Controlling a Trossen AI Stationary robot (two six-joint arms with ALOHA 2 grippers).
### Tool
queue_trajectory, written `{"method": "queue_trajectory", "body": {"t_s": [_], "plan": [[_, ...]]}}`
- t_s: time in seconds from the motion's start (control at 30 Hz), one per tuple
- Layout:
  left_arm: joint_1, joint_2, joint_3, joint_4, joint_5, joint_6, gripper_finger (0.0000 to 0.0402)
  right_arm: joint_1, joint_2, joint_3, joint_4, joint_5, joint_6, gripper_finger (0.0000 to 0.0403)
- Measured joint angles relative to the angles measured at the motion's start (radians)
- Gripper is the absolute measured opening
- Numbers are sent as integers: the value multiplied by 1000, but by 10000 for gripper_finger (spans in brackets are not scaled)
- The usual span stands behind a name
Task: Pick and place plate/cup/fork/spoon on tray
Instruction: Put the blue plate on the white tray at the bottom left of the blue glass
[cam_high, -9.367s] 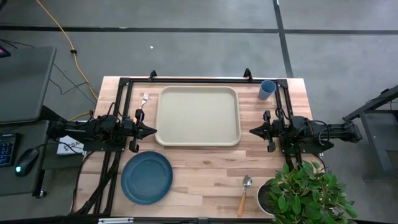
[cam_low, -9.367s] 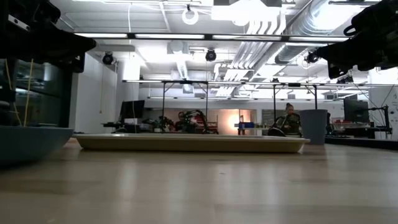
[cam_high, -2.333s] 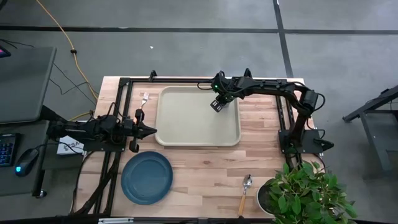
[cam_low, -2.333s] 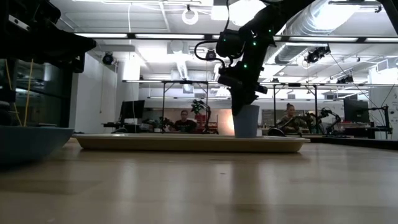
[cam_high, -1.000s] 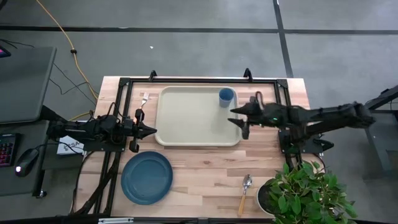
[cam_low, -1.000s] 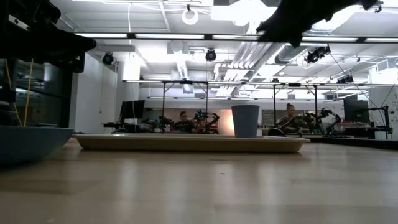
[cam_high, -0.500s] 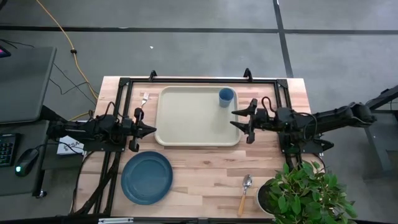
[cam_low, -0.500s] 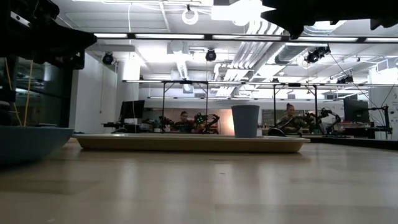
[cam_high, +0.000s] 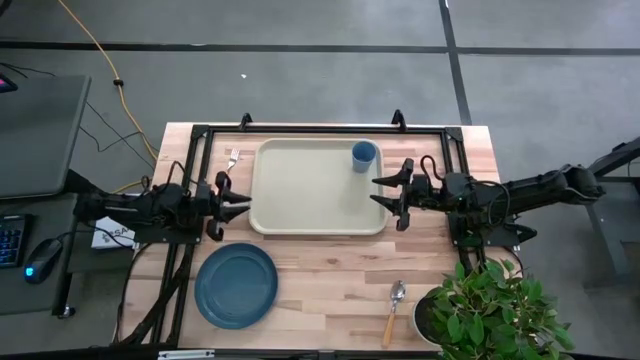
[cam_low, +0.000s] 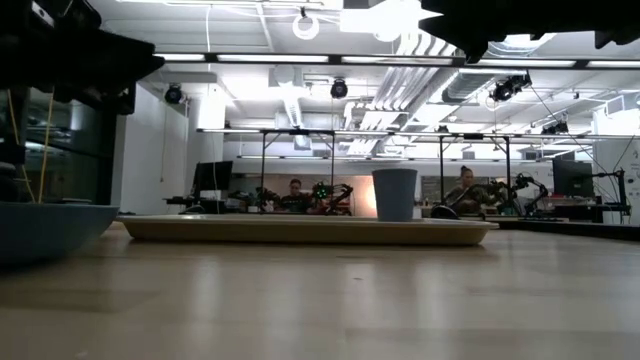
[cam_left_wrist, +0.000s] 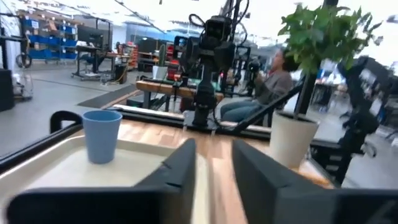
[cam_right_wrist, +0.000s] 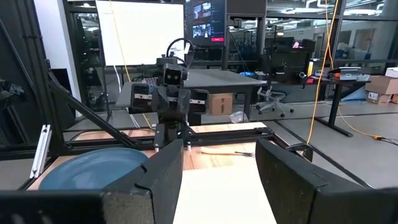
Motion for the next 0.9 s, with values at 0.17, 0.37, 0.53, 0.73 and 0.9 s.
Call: {"method": "queue_trajectory", "body": {"t_s": [0.17, 0.37, 0.53, 0.73, 0.9], "plan": [[-57, 98, 19, 44, 10, 8, 194, 0, 0, 0, 0, 0, 0, 193], [-152, 334, 98, 48, -43, 43, 249, 0, 0, 0, 0, -1, 0, 193], [-227, 607, 145, 44, -90, 105, 248, 0, 0, 0, -5, -2, 3, 193], [-270, 904, 247, 43, -79, 110, 245, 0, 0, 0, -16, -2, 3, 193], [-293, 1077, 350, -20, -4, 94, 245, 0, 1, 0, -16, -2, 1, 193]]}}
